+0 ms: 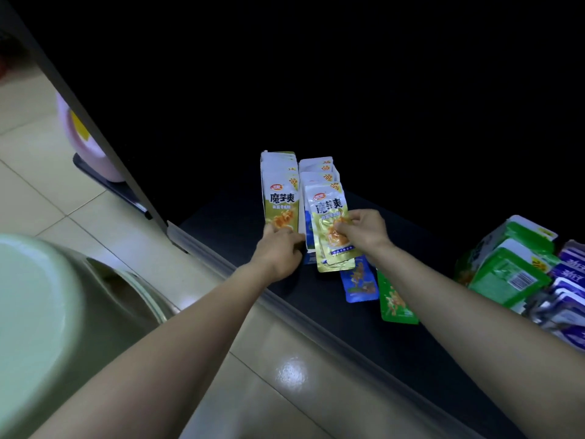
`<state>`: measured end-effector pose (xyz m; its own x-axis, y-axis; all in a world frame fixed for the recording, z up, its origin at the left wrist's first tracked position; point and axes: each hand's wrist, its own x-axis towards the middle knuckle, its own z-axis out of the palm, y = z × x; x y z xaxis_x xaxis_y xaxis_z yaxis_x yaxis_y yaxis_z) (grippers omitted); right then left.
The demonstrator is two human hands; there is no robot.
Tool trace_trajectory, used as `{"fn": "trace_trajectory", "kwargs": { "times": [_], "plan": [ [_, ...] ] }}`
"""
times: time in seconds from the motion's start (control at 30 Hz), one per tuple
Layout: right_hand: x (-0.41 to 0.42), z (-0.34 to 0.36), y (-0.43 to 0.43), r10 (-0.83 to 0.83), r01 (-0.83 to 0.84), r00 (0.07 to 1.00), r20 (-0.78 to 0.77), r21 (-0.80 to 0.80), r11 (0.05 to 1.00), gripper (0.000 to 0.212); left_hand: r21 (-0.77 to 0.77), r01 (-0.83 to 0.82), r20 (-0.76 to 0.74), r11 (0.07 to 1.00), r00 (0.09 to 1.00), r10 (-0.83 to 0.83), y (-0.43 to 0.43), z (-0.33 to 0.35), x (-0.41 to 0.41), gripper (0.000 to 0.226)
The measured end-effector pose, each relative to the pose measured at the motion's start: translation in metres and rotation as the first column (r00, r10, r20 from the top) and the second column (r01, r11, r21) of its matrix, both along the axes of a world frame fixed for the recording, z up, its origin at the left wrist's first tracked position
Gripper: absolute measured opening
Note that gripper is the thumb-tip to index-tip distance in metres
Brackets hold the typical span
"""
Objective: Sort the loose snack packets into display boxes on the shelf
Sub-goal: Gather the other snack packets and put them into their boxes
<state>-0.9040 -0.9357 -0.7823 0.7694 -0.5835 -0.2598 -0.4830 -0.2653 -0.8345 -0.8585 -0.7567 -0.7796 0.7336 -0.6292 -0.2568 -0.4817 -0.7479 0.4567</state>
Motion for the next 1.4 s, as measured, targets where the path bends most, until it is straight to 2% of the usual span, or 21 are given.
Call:
{"fn": "trace_trajectory", "kwargs": {
  "times": [0.1, 0.2, 0.3, 0.37, 0.4, 0.5, 0.63, 0.7, 0.77, 0.83, 0.97, 1.13, 1.23, 1.4],
  "plan": [
    [-0.013, 0.009, -0.013, 0.025, -0.024, 1.000, -0.019, 0.072, 0.997, 0.021, 0.018, 0.052, -0.036, 0.998, 0.998, -0.052, -0.008, 0.003, -0.002, 0.041],
    [-0.017, 0.020, -0.022, -0.022, 0.008, 0.997, 0.069, 0.197, 0.980, 0.011, -0.046, 0.027, 0.057, 0.999, 0.998, -0.024, -0.002, 0.004, 0.004, 0.028],
    [-0.005, 0.037, -0.018, -0.138, 0.026, 0.957, 0.256, 0.397, 0.918, 0.013, -0.282, -0.188, 0.098, 0.941, 0.970, 0.223, 0.006, 0.011, 0.006, 0.018],
    [0.007, 0.045, -0.005, -0.164, -0.047, 0.921, 0.353, 0.519, 0.853, 0.015, -0.473, -0.305, 0.017, 0.826, 0.935, 0.355, 0.007, 0.014, 0.009, 0.015],
    [0.014, 0.048, 0.005, -0.146, -0.087, 0.913, 0.382, 0.532, 0.842, 0.018, -0.546, -0.350, -0.013, 0.761, 0.912, 0.410, 0.006, 0.015, 0.012, 0.015],
    [0.034, 0.041, 0.040, -0.031, -0.160, 0.911, 0.412, 0.420, 0.893, 0.023, -0.607, -0.437, -0.002, 0.664, 0.836, 0.549, 0.007, 0.014, 0.021, 0.022],
    [0.048, 0.018, 0.067, 0.102, -0.157, 0.932, 0.347, 0.133, 0.979, 0.039, -0.579, -0.466, -0.032, 0.669, 0.833, 0.552, 0.015, 0.002, 0.027, 0.037],
    [0.048, 0.010, 0.070, 0.138, -0.164, 0.930, 0.341, 0.050, 0.985, 0.036, -0.561, -0.467, -0.050, 0.683, 0.843, 0.536, 0.016, -0.005, 0.030, 0.039],
    [0.047, 0.006, 0.068, 0.125, -0.147, 0.924, 0.360, 0.035, 0.988, 0.031, -0.568, -0.454, -0.073, 0.686, 0.858, 0.508, 0.015, -0.006, 0.031, 0.038],
    [0.047, 0.009, 0.063, 0.082, -0.113, 0.913, 0.399, 0.055, 0.992, 0.036, -0.589, -0.421, -0.062, 0.690, 0.875, 0.480, 0.012, -0.006, 0.031, 0.038],
    [0.051, 0.012, 0.053, 0.053, -0.062, 0.886, 0.461, 0.004, 0.998, 0.044, -0.555, -0.326, 0.071, 0.765, 0.898, 0.434, 0.008, -0.007, 0.033, 0.041],
    [0.049, 0.004, 0.061, 0.098, -0.115, 0.902, 0.421, 0.015, 0.993, 0.036, -0.521, -0.377, 0.108, 0.766, 0.861, 0.497, 0.008, -0.011, 0.032, 0.039],
    [0.052, 0.000, 0.068, 0.109, -0.140, 0.906, 0.410, 0.047, 0.989, 0.035, -0.539, -0.372, 0.085, 0.756, 0.869, 0.488, 0.009, -0.011, 0.031, 0.048],
    [0.048, -0.002, 0.061, 0.228, -0.209, 0.914, 0.337, -0.092, 0.974, 0.059, -0.451, -0.404, 0.033, 0.796, 0.884, 0.467, 0.009, -0.011, 0.030, 0.070]
  ]
}}
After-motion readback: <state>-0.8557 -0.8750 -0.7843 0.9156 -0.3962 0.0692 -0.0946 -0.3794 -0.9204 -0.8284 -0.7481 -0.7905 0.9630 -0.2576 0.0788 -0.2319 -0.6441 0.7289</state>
